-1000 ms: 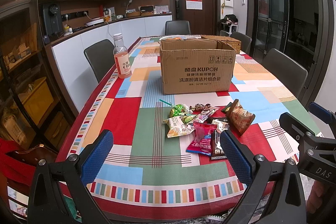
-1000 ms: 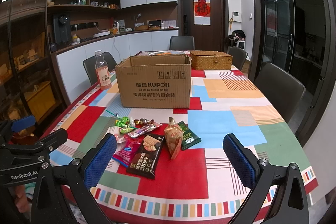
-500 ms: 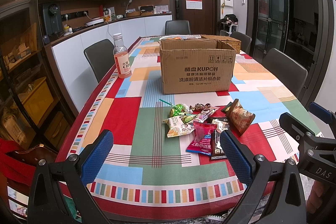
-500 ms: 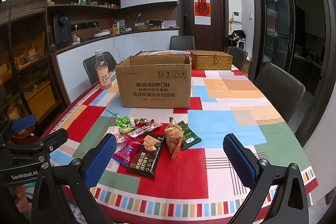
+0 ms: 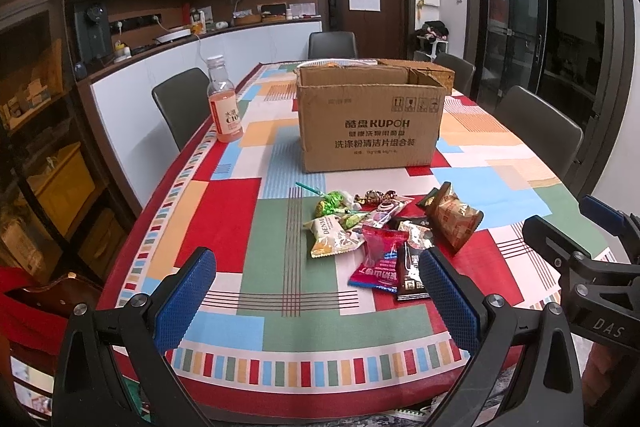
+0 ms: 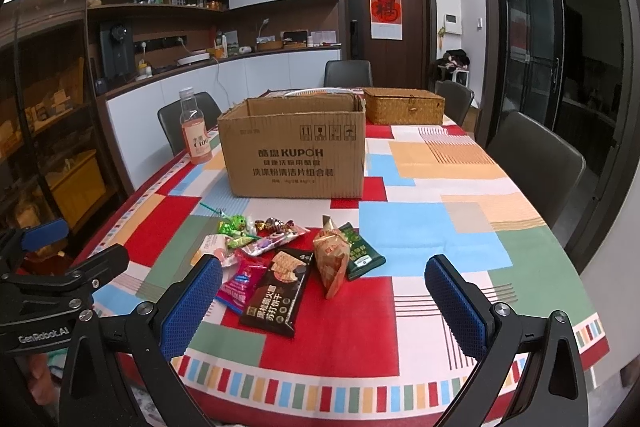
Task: Organize snacks
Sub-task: 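Grasp the red-pink candy bag with the left tool while the right tool grasps the gold biscuit bag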
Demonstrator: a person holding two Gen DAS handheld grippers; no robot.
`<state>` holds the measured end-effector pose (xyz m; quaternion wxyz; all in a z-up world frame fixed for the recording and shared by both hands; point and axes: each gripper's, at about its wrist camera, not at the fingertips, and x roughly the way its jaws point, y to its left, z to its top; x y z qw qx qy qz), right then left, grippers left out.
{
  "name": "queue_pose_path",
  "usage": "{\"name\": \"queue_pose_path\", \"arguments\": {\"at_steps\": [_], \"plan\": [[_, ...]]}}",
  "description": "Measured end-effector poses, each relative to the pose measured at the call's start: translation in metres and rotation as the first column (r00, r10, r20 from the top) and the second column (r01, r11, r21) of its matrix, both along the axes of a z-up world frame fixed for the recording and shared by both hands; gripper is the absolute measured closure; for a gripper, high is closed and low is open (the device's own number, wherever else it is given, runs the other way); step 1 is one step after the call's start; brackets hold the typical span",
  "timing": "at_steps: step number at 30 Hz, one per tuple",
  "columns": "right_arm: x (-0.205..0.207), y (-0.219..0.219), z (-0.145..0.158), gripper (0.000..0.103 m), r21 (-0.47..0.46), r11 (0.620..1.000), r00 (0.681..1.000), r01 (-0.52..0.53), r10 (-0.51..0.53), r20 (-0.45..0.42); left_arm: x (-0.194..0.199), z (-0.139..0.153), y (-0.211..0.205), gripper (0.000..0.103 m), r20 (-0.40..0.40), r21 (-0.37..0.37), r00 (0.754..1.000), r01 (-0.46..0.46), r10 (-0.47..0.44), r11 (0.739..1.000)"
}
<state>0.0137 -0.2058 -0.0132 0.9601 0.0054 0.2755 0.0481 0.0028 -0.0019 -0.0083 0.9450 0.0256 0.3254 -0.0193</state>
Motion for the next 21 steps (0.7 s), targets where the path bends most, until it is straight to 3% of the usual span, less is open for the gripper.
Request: {"name": "queue_pose_path", "arguments": {"at_steps": [9,13,21], "plan": [[0.019,-0.001,-0.011,0.0,0.018,1.0,0.998,-0.017,0.018,-0.066,0.02,-0.011,-0.007,0.001,-0.058,-0.01,0.997,0.043,-0.044,0.999],[0.033,-0.005,-0.019,0.001,0.036,0.999,0.994,-0.022,0.025,-0.102,0.032,-0.018,-0.012,0.01,-0.087,-0.012,0.993,0.082,-0.083,0.997],[0.061,-0.009,-0.035,0.011,0.061,0.998,0.984,-0.032,0.042,-0.17,0.059,-0.034,-0.025,0.027,-0.162,-0.026,0.974,0.154,-0.157,0.988]]}}
